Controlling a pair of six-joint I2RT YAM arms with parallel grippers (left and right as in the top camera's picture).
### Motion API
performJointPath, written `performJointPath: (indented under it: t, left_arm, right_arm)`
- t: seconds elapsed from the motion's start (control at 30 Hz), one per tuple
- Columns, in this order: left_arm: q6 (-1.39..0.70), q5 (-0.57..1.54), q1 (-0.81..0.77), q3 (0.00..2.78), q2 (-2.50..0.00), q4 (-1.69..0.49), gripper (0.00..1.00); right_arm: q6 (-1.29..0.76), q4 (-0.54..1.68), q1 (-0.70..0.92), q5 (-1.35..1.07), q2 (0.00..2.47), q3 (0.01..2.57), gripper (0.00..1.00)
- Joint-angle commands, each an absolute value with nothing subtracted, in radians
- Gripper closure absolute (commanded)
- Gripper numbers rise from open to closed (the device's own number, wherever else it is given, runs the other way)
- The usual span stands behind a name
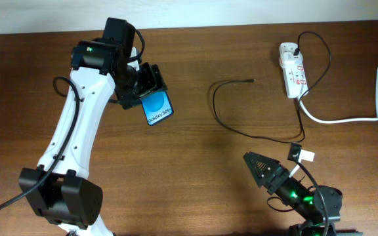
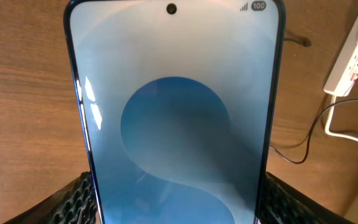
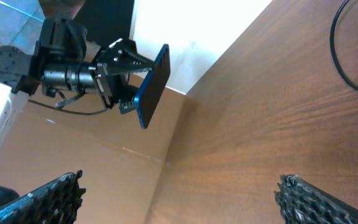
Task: Plug charger to phone and switch on socket
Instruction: 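Move the right gripper toward the phone's bottom end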
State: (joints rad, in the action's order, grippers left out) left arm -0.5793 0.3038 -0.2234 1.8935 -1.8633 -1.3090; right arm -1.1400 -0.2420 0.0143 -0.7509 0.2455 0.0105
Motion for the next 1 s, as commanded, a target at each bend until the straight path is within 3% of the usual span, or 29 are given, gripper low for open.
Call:
performJointPath:
  t: [0.0,0.27,0.57,0.7,0.8,0.97]
  left_arm:
    - [-0.591,0.345,-0.221,1.9,-1.859,-1.293,0.59]
    - [-0.59,0.345,-0.221,1.9,-1.859,-1.293,0.59]
    - [-0.591,0.345,-0.221,1.9,-1.86,-1.252,0.59]
    - [-0.601,0.345,-0.221,1.9,-1.86,-1.231,0.59]
    - [-0.64,0.345,-0.221,1.9,-1.86,-1.221,0.6]
    - [-0.689,0.345,-0.221,1.9,-1.86,-1.215,0.61]
  right_arm:
    - [-1.142,-0.324,0.051,-0.681,0.36,0.009,0.02]
    - [-0.975,-0.372,0.329,-0.505,0.862,0.273,0.0]
    - [-0.976,-1.008,0.65,-0.232,1.444,0.46,0.04]
    - [-0.975,-1.036,0.715,-0.065,1.512,0.524,0.08]
    - [-0.976,-1.037,0.741,0.057,1.512,0.539,0.2]
    - [-0.976,-1.029,0.742,0.111,1.512,0.571,0.2]
